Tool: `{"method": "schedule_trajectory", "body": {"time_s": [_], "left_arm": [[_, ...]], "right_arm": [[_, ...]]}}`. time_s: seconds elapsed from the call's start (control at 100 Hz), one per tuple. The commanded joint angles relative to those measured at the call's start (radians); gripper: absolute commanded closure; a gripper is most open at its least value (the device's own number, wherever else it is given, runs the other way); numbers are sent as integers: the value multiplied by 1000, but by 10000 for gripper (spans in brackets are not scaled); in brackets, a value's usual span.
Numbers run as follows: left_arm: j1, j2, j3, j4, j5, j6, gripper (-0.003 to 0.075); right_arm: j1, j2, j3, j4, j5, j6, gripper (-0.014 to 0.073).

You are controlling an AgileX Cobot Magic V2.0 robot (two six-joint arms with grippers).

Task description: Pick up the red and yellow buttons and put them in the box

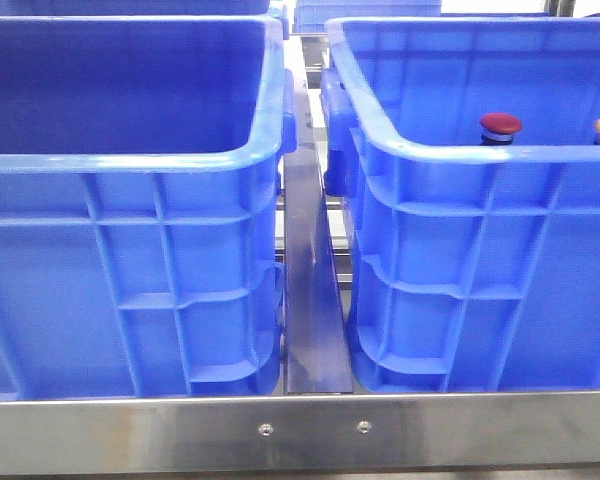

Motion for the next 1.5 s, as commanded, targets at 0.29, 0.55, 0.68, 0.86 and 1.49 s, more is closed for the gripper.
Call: {"method": "schedule_trajectory", "body": {"time_s": [0.29, 0.55, 0.68, 0.86, 1.49], "left_arm": [[2, -30, 20, 1, -79, -10, 741], [2, -30, 20, 1, -79, -10, 741], [2, -30, 20, 1, -79, -10, 741], [2, -30, 20, 1, -79, -10, 741], [2, -30, 20, 1, -79, -10, 741]], "right_arm": [[77, 13, -26, 43, -23, -1, 650], [102, 13, -54, 44, -151, 23, 650], [107, 13, -107, -93, -199, 80, 650], [107, 13, -114, -638, -198, 642, 650], [107, 11, 97, -1787, -591, 1823, 650]]}}
